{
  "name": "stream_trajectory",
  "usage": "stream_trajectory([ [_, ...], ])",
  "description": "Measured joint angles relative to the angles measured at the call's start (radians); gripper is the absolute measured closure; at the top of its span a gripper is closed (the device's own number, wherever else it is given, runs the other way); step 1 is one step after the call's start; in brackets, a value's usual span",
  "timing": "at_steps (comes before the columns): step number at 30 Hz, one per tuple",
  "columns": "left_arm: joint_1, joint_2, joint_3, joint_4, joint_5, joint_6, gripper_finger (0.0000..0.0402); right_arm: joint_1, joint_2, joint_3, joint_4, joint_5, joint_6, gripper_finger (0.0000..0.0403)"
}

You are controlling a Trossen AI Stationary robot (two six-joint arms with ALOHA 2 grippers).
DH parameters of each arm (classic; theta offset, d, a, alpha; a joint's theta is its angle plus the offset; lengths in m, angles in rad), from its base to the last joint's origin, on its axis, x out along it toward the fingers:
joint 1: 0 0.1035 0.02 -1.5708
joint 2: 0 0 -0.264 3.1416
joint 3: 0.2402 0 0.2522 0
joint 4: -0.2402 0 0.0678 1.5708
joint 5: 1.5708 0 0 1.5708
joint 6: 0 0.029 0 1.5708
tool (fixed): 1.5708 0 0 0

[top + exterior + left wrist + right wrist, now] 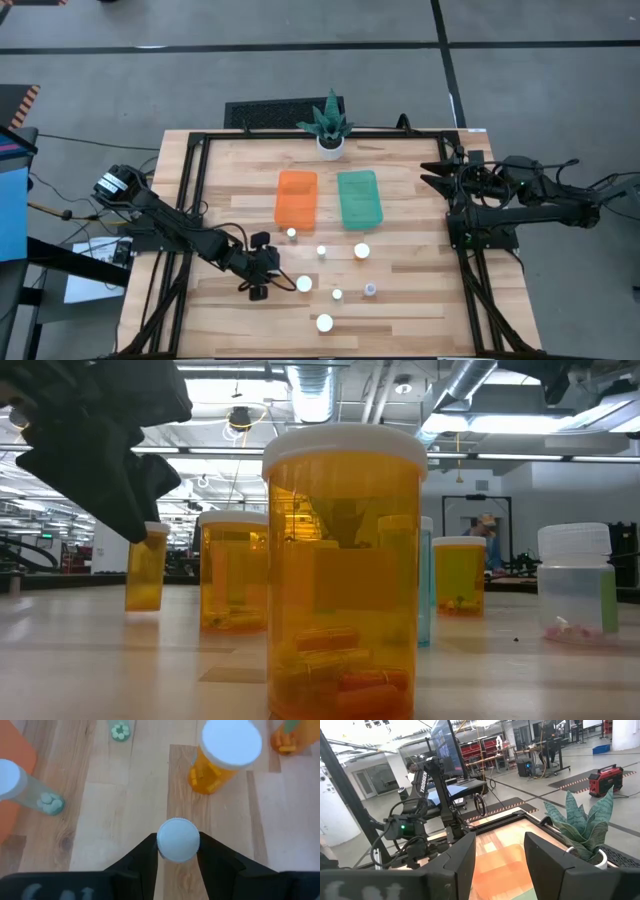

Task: Pick and place medicine bottles into bin by pill shape (circle, oval)
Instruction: Put the small orange pill bottle into the orange bin

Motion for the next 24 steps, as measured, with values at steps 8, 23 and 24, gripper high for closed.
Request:
stream_trajectory([
  [8, 0.031, 0.0, 0.148, -0.12, -0.018, -0.03, 0.0289, 0.0, 0.0, 0.0, 0.0, 0.0, -0.005, 0.0226],
  [23, 0.249, -0.047, 0.368, -0.463, -0.07, 0.068, 0.028, 0.0, 0.0, 0.0, -0.002, 0.0, -0.008, 0.0228],
  [24, 0.276, -0.055, 0.373, -0.469, -0.079, 0.08, 0.028, -0.001, 0.0, 0.0, -0.002, 0.0, -0.008, 0.0227],
])
